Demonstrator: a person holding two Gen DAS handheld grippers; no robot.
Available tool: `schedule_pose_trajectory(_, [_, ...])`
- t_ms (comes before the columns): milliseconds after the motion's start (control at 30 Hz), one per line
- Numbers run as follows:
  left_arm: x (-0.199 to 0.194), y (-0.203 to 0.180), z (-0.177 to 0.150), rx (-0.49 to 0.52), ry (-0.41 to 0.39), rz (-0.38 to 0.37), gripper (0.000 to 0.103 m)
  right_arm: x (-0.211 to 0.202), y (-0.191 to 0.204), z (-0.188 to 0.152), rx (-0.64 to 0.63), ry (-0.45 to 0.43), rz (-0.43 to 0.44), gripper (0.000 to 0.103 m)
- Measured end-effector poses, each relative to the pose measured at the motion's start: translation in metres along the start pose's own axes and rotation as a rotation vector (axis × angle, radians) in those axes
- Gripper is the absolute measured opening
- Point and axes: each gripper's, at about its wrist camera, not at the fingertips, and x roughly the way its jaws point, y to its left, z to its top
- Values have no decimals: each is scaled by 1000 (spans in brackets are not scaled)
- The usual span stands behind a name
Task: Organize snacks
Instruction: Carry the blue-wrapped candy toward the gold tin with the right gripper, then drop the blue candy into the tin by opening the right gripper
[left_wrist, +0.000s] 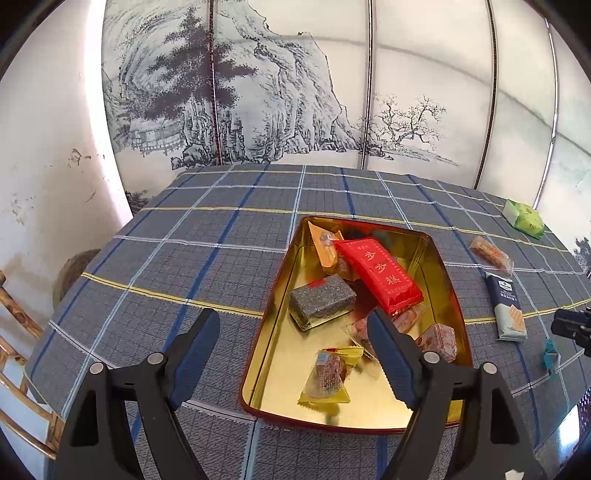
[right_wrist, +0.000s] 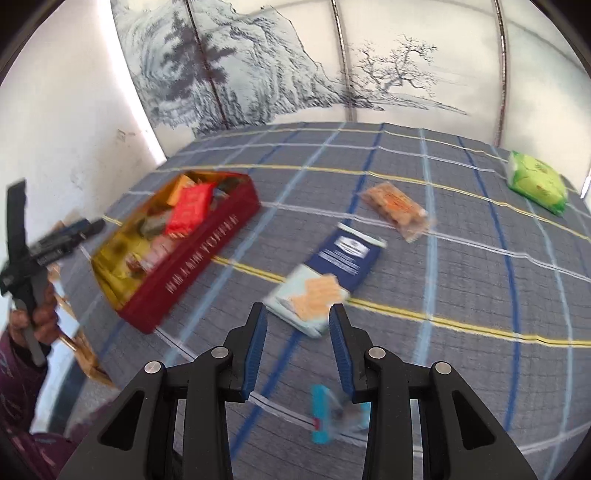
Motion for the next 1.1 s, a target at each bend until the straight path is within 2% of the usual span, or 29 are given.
schedule_pose_trajectory(33, [-1, -1, 0, 2, -1, -3, 81, 1, -2, -5, -5, 20, -9, 46])
schedule_pose_trajectory(100, [-1, -2, 0, 1, -3, -13, 81, 2, -5, -16, -14, 46, -15, 67])
schedule_pose_trajectory(200, [-1, -8, 0, 12, 3, -23, 82, 7, -5, -28, -52, 71, -83, 70])
schedule_pose_trajectory(267, [-1, -13, -2, 28, 8, -26, 82, 13, -6, -31, -55, 85, -79, 70])
schedule_pose_trajectory(333, [-2, -18, -3, 44, 9, -25, 82, 18, -5, -35, -67, 91, -99, 67])
schedule_pose_trajectory(400, [-2, -20, -3, 50, 7, -25, 82, 24, -5, -37, -70, 113, -96, 40])
schedule_pose_trajectory(500, [-4, -22, -2, 52, 5, -31, 82, 24, -6, -40, -67, 104, -93, 36])
schedule_pose_trajectory(700, [-7, -22, -2, 49, -3, -39, 82, 7, -4, -29, -24, 43, -45, 36])
schedule_pose_trajectory(900, [-11, -16, 1, 41, -17, -29, 82, -5, 31, 7, -64, -23, 48, 36])
schedule_pose_trajectory(1100, [-14, -2, 2, 16, -22, -7, 84, 8, 79, 42, -138, -45, 146, 36])
